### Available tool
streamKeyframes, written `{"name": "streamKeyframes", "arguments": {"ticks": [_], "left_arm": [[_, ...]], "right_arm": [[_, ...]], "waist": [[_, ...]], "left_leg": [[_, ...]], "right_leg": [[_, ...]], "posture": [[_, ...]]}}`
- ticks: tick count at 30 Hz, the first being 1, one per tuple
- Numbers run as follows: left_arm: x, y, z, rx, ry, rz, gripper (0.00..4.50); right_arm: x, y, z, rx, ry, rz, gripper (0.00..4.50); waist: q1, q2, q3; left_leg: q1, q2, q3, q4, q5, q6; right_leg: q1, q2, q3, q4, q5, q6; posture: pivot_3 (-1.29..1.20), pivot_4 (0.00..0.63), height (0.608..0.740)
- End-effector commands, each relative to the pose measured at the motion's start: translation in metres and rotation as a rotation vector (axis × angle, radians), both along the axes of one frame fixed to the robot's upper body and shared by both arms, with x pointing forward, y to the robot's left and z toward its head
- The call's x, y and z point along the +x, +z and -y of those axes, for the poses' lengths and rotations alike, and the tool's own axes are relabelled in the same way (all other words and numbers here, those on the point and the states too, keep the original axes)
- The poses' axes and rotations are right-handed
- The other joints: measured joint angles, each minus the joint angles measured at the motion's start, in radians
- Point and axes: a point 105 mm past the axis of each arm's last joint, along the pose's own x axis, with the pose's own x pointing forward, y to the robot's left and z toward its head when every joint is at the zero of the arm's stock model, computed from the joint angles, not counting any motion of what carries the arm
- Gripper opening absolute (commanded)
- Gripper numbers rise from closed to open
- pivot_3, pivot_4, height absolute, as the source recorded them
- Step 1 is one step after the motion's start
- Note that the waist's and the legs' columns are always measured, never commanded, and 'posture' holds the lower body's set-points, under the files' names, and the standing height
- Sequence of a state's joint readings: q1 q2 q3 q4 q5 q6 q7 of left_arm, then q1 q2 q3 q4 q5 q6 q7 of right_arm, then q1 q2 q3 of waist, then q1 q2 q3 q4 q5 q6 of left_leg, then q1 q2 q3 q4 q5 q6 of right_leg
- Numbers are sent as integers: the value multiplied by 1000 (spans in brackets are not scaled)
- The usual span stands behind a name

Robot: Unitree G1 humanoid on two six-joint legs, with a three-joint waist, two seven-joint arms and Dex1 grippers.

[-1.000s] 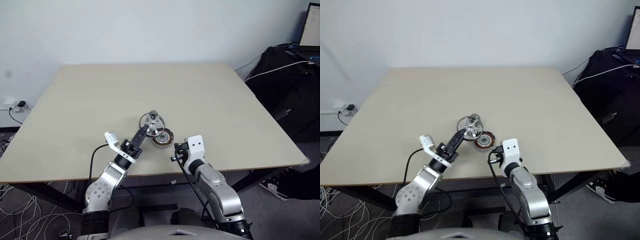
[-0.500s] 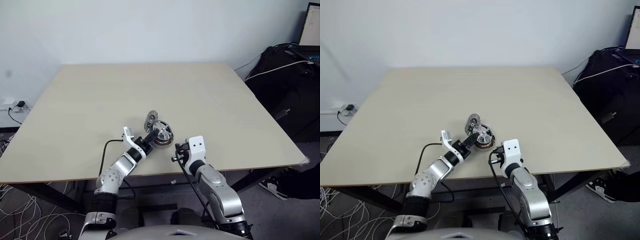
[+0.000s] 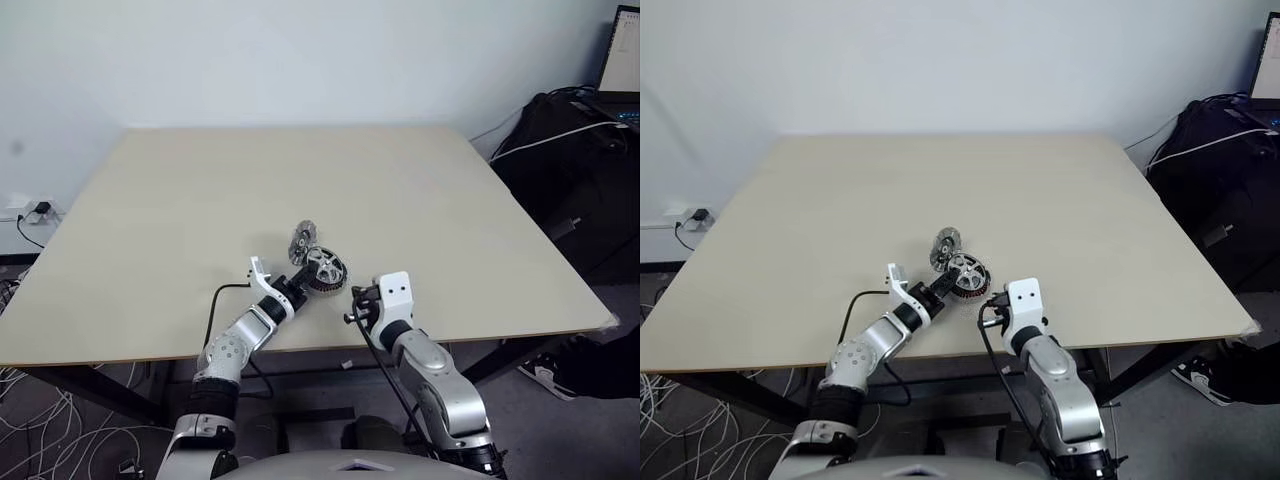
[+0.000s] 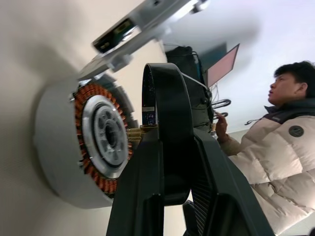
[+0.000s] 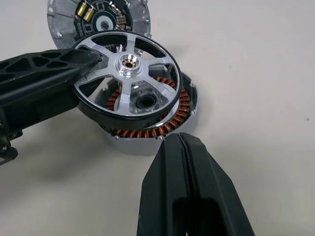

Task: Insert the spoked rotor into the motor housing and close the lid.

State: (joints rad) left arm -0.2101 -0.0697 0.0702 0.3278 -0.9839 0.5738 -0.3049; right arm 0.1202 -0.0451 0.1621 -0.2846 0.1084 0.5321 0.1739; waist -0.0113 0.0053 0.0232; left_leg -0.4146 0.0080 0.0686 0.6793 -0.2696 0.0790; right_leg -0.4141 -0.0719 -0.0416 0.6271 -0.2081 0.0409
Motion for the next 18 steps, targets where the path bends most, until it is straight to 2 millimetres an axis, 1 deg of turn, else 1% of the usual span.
{"name": "streamKeyframes", "arguments": {"ticks": [1,10,18], "left_arm": [[-4,20,47,-175,-26,6,404],[-4,17,53,-179,-47,-9,404],[-3,13,55,-165,-47,-22,404]], "right_arm": [[5,19,0,17,-6,72,0],[4,19,1,12,-12,73,0],[4,20,4,6,-20,73,0]], "waist": [[0,0,0],[0,0,0],[0,0,0]], "left_leg": [[0,0,0,0,0,0],[0,0,0,0,0,0],[0,0,0,0,0,0]], "right_leg": [[0,0,0,0,0,0],[0,0,0,0,0,0],[0,0,0,0,0,0]], "posture": [[0,0,740],[0,0,740],[0,0,740]]}}
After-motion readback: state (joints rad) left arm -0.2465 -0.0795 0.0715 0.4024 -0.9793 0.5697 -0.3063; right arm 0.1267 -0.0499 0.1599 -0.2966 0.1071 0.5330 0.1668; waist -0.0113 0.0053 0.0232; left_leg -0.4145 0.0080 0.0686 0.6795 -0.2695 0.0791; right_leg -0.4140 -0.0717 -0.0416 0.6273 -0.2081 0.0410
